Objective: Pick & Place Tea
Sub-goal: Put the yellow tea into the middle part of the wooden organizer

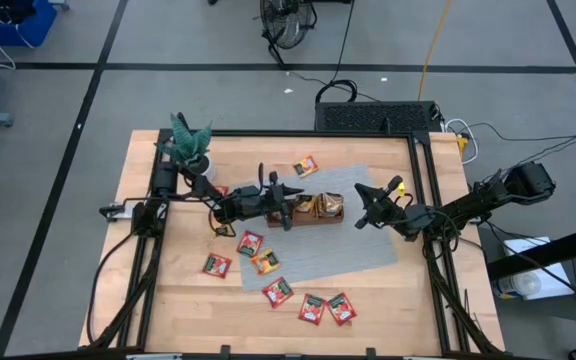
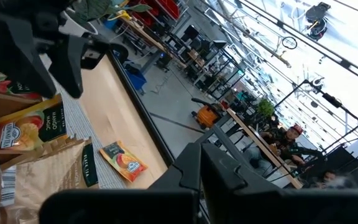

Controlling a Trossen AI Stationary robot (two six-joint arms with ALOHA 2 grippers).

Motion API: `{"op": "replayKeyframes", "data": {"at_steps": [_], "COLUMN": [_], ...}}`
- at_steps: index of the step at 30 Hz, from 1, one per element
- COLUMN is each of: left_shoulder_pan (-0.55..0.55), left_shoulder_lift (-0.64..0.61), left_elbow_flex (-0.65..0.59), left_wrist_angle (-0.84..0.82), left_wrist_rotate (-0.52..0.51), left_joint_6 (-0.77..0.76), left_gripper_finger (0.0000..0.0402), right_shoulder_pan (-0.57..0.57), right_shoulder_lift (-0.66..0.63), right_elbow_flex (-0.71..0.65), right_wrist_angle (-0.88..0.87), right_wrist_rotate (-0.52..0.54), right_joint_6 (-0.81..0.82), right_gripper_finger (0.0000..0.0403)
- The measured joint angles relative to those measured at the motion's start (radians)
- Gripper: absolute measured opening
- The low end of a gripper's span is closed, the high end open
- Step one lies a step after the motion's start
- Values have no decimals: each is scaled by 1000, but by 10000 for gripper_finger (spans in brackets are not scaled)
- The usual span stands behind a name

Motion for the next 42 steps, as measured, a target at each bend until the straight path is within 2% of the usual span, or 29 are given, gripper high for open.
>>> {"op": "replayKeyframes", "data": {"at_steps": [3,5,8,12,14,16,23,29,42], "left_shoulder_pan": [-6,-2,5,-9,-20,-30,-29,-18,10], "left_shoulder_lift": [-44,-108,-233,-314,-311,-295,-147,-51,-32], "left_elbow_flex": [0,9,79,271,367,445,600,659,669], "left_wrist_angle": [-35,-175,-569,-1151,-1325,-1446,-1606,-1622,-1689], "left_wrist_rotate": [1,0,-1,2,24,64,135,188,210], "left_joint_6": [-40,-75,-82,-29,-5,33,68,66,32], "left_gripper_finger": [139,136,114,40,12,8,3,2,1], "right_shoulder_pan": [0,0,0,0,0,0,0,0,-2], "right_shoulder_lift": [0,0,0,0,0,0,0,0,0], "right_elbow_flex": [0,0,0,0,0,0,0,0,0], "right_wrist_angle": [-2,-2,-3,-3,-5,-4,-18,-43,-48], "right_wrist_rotate": [0,0,0,0,0,0,-2,-6,-24], "right_joint_6": [0,0,2,4,4,12,23,26,26], "right_gripper_finger": [0,0,0,0,0,0,0,0,0]}}
